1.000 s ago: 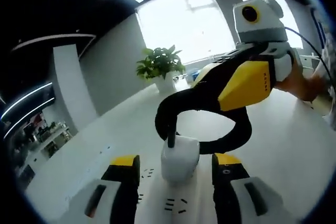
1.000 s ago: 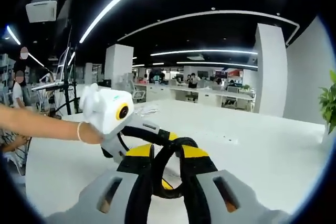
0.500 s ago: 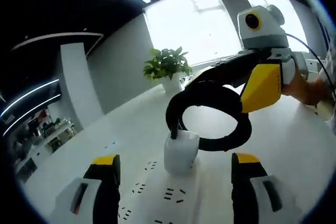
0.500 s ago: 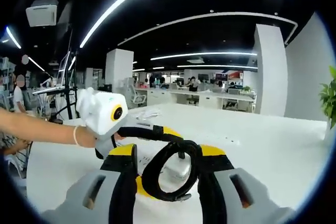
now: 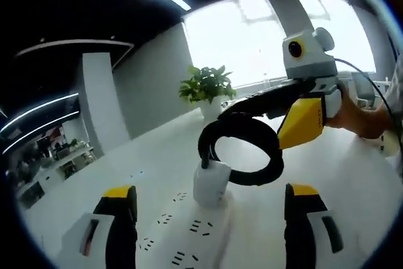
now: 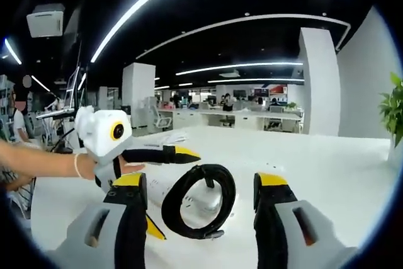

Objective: Straighten the power strip on the desk, plug the charger into it

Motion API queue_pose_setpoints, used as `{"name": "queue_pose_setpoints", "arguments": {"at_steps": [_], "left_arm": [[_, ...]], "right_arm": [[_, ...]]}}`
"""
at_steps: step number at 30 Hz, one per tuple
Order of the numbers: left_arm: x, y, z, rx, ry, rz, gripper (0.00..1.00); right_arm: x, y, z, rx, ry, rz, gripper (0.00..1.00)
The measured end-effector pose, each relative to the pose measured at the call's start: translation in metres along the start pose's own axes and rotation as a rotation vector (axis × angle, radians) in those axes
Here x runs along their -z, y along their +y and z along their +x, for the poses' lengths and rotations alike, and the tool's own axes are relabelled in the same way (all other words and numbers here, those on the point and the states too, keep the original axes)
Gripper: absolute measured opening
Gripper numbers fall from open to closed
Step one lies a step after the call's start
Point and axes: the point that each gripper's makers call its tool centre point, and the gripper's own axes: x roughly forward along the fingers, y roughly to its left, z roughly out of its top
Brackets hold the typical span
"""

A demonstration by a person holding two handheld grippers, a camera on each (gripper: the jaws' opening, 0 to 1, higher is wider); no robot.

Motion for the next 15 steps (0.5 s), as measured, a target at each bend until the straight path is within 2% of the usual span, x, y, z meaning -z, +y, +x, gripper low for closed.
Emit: {"name": "queue_pose_setpoints", "arguments": {"at_steps": [2, 4, 7, 9, 11, 14, 15], "left_arm": [[0.003, -0.003, -0.002, -0.007, 0.028, -0.002, 0.99], [0.004, -0.006, -0.006, -0.021, 0.031, 0.008, 0.99], [0.001, -0.012, -0.011, -0.027, 0.027, 0.020, 0.99], [-0.002, -0.015, -0.015, -0.041, 0.020, 0.011, 0.99], [-0.003, -0.014, -0.019, -0.056, 0.021, -0.006, 0.99], [-0.004, -0.011, -0.026, -0.090, 0.020, -0.012, 0.99], [0.000, -0.006, -0.030, -0.127, 0.040, -0.005, 0.99]], "right_arm": [[0.001, -0.001, -0.001, 0.006, 0.006, -0.002, 0.80], [0.000, -0.001, -0.001, 0.002, 0.000, -0.002, 0.88], [-0.002, 0.000, -0.004, -0.013, -0.011, -0.002, 0.92], [-0.006, 0.001, -0.006, -0.029, -0.034, 0.007, 0.98], [-0.013, 0.001, -0.008, -0.050, -0.069, 0.022, 1.00], [-0.015, 0.001, -0.010, -0.072, -0.065, 0.030, 1.00], [-0.013, 0.001, -0.012, -0.077, -0.046, 0.024, 1.00]]}}
